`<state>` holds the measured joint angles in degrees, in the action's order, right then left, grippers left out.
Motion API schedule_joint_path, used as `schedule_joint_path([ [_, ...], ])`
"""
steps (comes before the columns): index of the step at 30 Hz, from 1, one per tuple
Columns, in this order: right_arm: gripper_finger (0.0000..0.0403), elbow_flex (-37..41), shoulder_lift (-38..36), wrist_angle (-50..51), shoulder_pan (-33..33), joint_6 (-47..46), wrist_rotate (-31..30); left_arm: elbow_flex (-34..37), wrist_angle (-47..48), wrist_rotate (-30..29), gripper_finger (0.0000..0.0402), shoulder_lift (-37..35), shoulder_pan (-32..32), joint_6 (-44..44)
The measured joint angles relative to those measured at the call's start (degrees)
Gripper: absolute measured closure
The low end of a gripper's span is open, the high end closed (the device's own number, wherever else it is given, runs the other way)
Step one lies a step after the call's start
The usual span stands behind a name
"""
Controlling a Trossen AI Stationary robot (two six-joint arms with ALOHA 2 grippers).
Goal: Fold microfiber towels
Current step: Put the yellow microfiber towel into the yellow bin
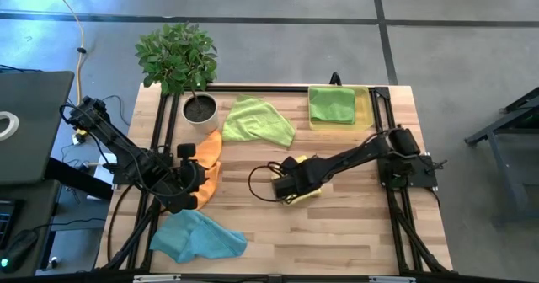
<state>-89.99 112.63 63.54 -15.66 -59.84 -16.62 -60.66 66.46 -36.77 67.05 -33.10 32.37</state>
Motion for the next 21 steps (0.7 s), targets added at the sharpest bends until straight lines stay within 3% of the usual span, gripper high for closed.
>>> schedule_joint_path([
  [5, 0.0275, 0.02, -1.91, 12.81, 0.0, 1.59, -2.95, 0.0, -0.12, 0.09, 0.0291, 0.0, 0.0, 1.9],
  [8, 0.0275, 2.5, -3.55, 14.71, 0.31, 2.55, -3.54, 0.0, -0.22, 0.08, 0.0291, 0.0, 0.0, 2.76],
  [15, 0.0275, 22.78, -14.13, -1.38, 2.67, 0.44, -2.78, 0.0, -0.24, 0.17, 0.0291, 0.02, 0.0, 3.03],
  [21, 0.0275, 38.03, -24.27, -28.77, 4.26, 0.61, 1.2, 0.0, -0.24, 0.53, 0.0291, 0.02, 0.05, 4.56],
])
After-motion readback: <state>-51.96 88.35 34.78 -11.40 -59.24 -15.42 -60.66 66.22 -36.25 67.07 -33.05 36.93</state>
